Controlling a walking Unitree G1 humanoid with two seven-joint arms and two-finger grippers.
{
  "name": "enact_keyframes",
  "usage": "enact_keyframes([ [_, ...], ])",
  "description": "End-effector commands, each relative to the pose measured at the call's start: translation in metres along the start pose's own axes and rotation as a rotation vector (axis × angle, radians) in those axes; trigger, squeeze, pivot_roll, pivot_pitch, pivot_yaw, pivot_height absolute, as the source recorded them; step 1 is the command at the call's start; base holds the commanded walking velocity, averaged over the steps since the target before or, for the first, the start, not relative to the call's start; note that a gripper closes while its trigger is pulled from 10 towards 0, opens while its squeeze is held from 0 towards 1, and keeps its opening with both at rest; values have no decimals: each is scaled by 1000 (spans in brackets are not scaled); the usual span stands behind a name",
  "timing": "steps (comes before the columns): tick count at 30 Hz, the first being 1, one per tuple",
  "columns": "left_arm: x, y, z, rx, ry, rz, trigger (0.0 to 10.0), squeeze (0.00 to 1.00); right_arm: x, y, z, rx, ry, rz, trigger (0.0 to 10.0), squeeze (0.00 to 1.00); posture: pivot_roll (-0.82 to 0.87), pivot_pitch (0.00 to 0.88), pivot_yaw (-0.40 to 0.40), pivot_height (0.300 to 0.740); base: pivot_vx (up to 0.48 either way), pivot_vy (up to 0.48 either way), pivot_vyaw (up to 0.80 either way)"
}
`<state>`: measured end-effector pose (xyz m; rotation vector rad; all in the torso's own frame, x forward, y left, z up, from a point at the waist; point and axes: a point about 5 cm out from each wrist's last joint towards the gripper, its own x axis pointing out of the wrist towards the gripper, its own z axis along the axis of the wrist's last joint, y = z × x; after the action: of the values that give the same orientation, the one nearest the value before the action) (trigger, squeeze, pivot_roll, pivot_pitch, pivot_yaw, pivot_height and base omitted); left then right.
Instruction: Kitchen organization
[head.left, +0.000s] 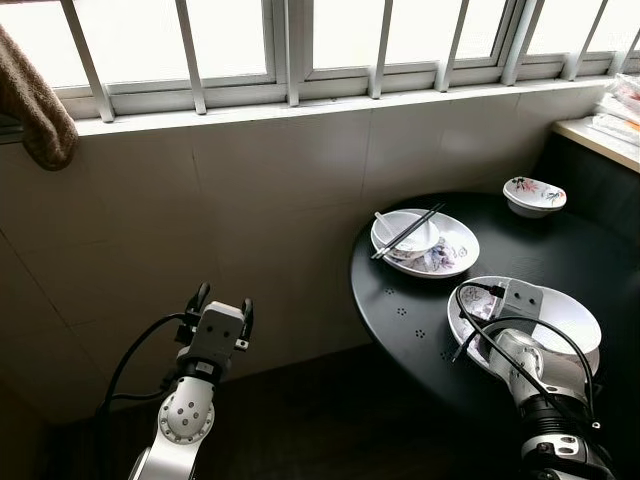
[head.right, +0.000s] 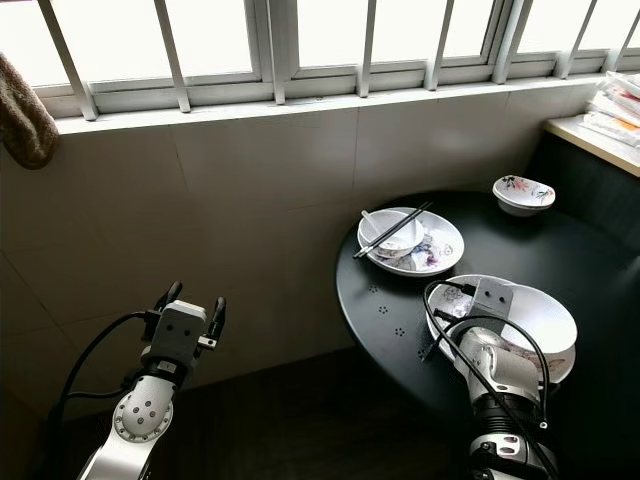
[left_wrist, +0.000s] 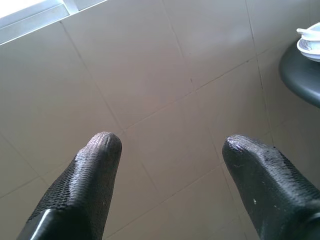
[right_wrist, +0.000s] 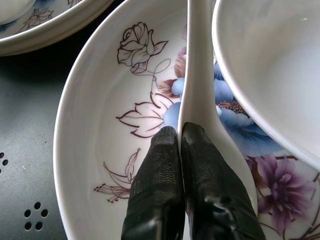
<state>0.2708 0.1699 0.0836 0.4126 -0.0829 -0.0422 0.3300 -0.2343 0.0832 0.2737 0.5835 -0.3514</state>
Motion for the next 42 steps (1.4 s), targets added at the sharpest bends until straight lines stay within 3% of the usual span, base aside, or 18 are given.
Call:
enact_keyframes([
  [1, 1, -1, -1, 14, 2, -11, 10000, 0, 2, 0, -16, -18, 53, 4, 0, 0, -53, 0, 0, 740, 0, 0, 0],
  [6, 0, -1, -1, 15, 6, -11, 10000, 0, 0, 5, -9, -73, -13, 15, 0, 0, -52, 0, 0, 740, 0, 0, 0],
  [11, 0, -1, -2, 17, 6, -11, 10000, 0, -7, 19, 5, -153, -152, 77, 0, 0, -49, 0, 2, 740, 0, 0, 0],
  [12, 0, -1, -2, 18, 7, -10, 10000, 0, -14, 35, 14, -202, -248, 164, 0, 0, -50, 0, 3, 740, 0, 0, 0],
  [15, 0, -1, -2, 20, 7, -11, 10000, 0, -25, 52, 24, -258, -367, 261, 0, 0, -50, 0, 3, 740, 0, 0, 0],
  [16, 0, -1, -2, 21, 7, -11, 10000, 0, -26, 54, 25, -264, -380, 270, 0, 0, -50, 0, 3, 740, 0, 0, 0],
  [21, 0, -1, -3, 19, 6, -11, 10000, 0, -47, 65, 43, -437, -663, 286, 0, 0, -47, 0, 0, 740, 0, 0, 0],
  [23, 0, -1, -3, 19, 7, -10, 10000, 0, -49, 64, 44, -468, -693, 274, 0, 0, -47, 0, 0, 740, 0, 0, 0],
  [30, -5, -2, -7, 17, 22, -10, 10000, 0, -61, 86, 5, -788, -777, 470, 0, 0, -44, 0, 2, 740, 0, 0, 686],
  [35, -6, -4, -7, 15, 22, -18, 10000, 0, -72, 99, -24, -835, -772, 646, 0, 0, -41, 0, 6, 740, 0, 0, 800],
  [37, -6, -4, -5, 12, 16, -22, 10000, 0, -74, 102, -37, -899, -769, 704, 0, 0, -38, 0, 7, 740, 0, 0, 800],
  [42, -10, -7, -6, 10, 16, -34, 10000, 0, -69, 94, -55, -958, -724, 727, 0, 0, -36, 0, 8, 740, 0, 0, 800],
])
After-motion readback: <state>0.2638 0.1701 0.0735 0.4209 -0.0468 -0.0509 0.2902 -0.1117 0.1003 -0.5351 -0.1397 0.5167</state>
